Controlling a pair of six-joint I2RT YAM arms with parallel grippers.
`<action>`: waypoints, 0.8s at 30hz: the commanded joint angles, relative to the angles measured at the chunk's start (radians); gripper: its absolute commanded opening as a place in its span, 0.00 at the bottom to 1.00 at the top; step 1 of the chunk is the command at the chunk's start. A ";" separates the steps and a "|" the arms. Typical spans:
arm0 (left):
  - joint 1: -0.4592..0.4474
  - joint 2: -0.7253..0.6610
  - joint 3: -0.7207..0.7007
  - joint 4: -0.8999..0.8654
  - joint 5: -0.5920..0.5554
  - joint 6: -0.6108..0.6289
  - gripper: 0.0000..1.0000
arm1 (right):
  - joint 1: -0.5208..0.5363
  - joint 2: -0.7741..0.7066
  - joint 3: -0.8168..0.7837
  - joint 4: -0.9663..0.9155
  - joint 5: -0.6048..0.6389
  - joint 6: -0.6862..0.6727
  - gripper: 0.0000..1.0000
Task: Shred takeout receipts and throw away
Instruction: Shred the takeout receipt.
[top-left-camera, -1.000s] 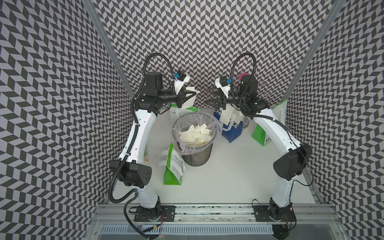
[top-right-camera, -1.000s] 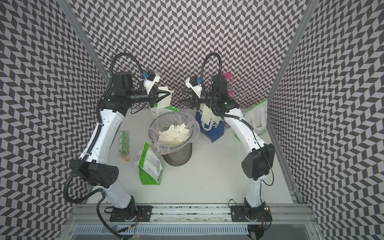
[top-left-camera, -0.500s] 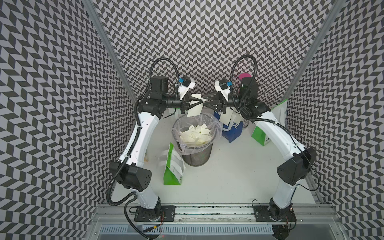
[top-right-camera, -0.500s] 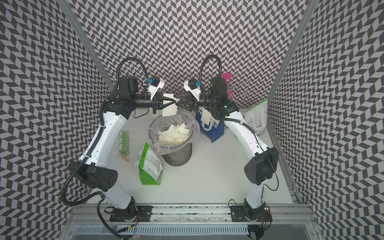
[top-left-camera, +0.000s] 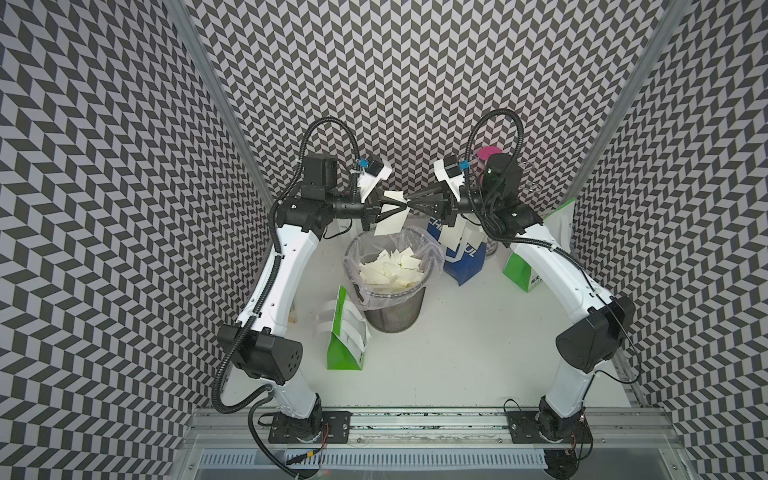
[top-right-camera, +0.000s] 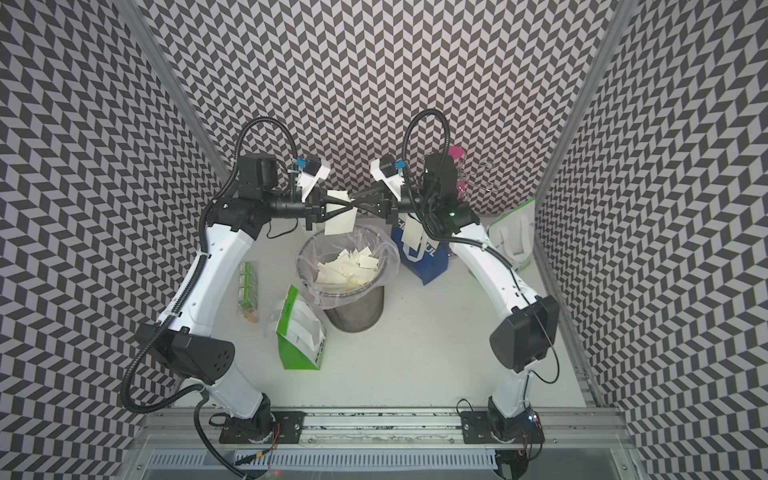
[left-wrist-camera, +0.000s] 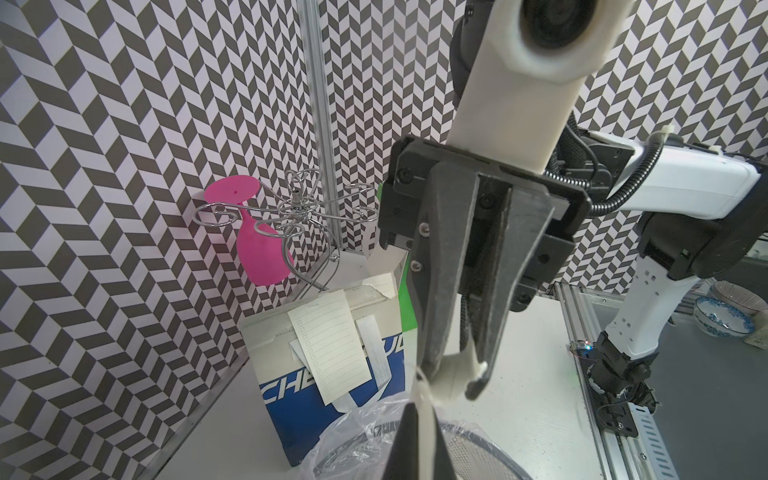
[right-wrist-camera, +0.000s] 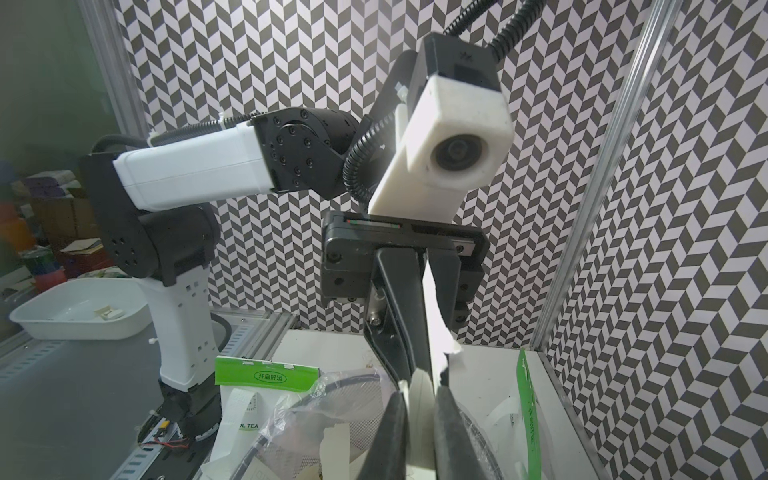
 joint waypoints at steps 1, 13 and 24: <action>-0.005 -0.032 -0.005 -0.031 0.027 0.024 0.00 | 0.002 0.010 0.024 0.038 -0.030 0.010 0.09; -0.003 -0.053 -0.017 -0.030 0.007 0.015 0.21 | 0.001 0.017 0.047 0.014 0.005 -0.005 0.00; 0.010 -0.061 -0.019 0.014 0.002 -0.046 0.21 | 0.000 0.010 0.050 -0.024 0.004 -0.033 0.00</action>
